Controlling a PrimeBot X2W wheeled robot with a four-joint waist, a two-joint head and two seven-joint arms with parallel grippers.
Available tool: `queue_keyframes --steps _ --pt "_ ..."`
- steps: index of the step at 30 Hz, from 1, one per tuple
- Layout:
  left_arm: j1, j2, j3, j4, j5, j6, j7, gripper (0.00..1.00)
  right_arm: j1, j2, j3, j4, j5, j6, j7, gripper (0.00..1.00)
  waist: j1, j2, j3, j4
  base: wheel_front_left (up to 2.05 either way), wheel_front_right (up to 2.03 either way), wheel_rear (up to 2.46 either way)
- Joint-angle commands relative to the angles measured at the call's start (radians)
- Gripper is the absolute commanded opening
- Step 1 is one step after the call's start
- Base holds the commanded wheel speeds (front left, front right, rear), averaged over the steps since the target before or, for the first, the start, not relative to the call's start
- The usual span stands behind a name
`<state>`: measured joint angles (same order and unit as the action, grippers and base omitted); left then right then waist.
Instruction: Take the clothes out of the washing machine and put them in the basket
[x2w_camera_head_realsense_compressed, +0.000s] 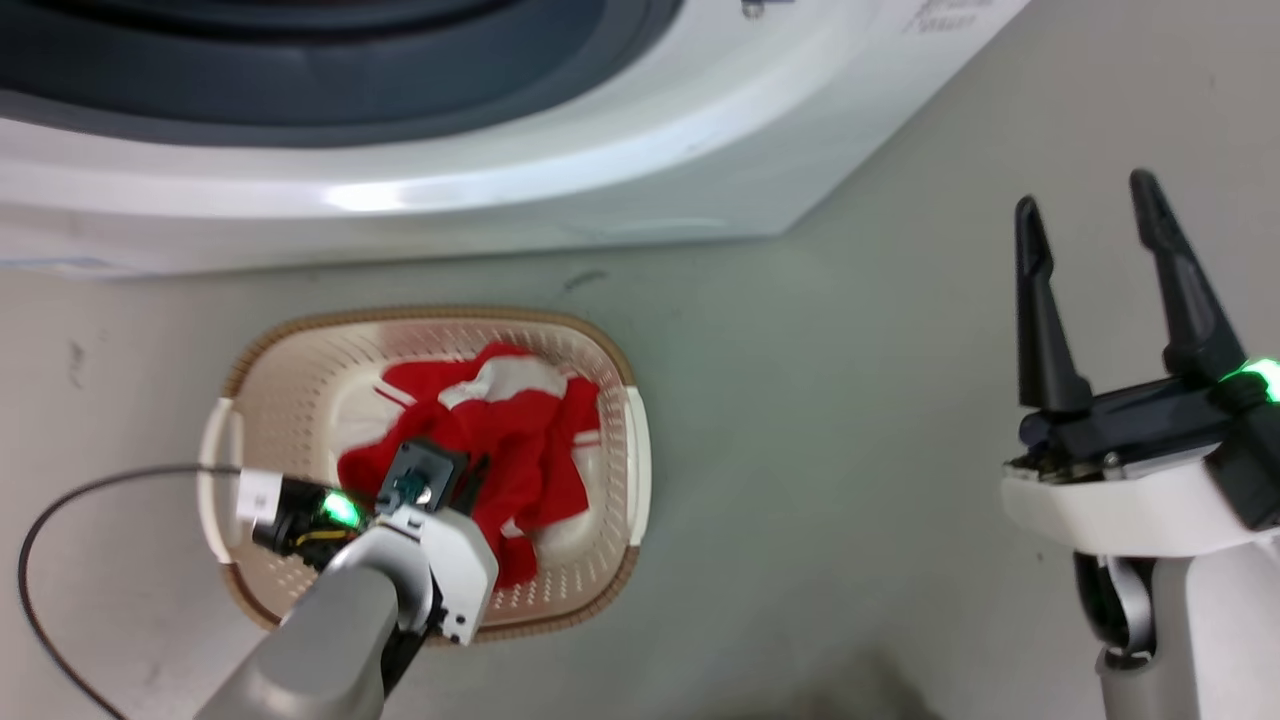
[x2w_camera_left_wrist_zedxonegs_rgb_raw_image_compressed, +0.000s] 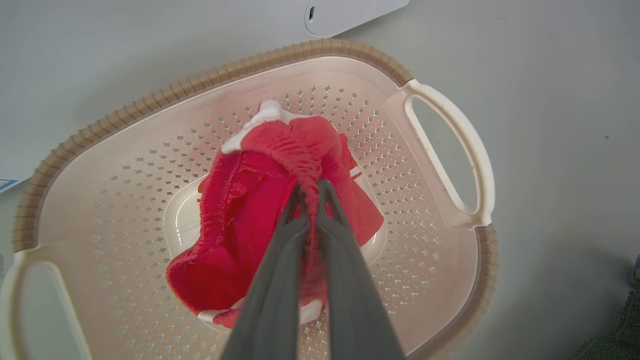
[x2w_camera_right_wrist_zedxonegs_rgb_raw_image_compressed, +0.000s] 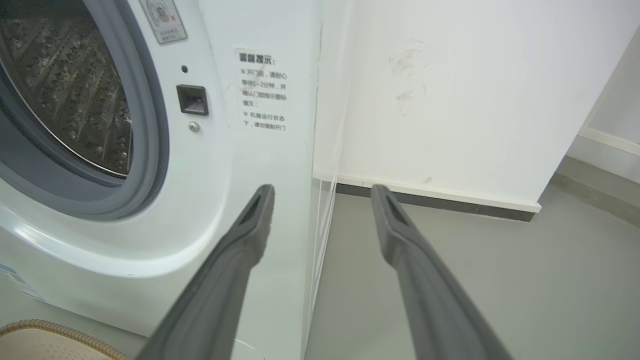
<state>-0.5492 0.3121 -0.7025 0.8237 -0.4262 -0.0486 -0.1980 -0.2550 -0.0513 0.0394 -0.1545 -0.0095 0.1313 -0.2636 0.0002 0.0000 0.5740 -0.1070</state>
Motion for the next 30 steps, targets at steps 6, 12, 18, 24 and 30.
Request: queue_keyframes --steps 6,12,18,24,30 --pt "-0.174 -0.055 -0.044 0.249 0.038 -0.038 0.026 0.00 -0.055 0.002 -0.026 -0.024 0.018 -0.001 -0.002 1.00 -0.0002 0.0000 0.188 -0.058 0.00 0.00 0.00" --pt "-0.278 -0.085 -0.086 0.387 0.065 -0.054 0.065 0.00 -0.083 0.002 -0.037 -0.036 0.033 -0.001 -0.002 1.00 -0.0002 0.0000 0.269 -0.074 0.00 0.00 0.00" --pt "-0.325 -0.095 -0.108 0.441 0.076 -0.050 0.124 0.00 -0.100 0.002 -0.038 -0.044 0.044 -0.001 -0.002 1.00 -0.0002 0.0000 0.312 -0.083 0.00 0.00 0.00" --pt "-0.327 -0.100 -0.120 0.456 0.077 -0.048 0.160 1.00 -0.099 0.002 -0.041 -0.036 0.047 -0.001 -0.002 1.00 -0.0002 0.0000 0.307 -0.080 0.00 0.00 0.00" --pt "-0.293 -0.122 -0.128 0.459 0.065 -0.054 0.106 1.00 -0.093 0.002 -0.029 -0.022 0.042 -0.001 -0.002 1.00 -0.0002 0.0000 0.240 -0.059 0.00 0.00 0.00"
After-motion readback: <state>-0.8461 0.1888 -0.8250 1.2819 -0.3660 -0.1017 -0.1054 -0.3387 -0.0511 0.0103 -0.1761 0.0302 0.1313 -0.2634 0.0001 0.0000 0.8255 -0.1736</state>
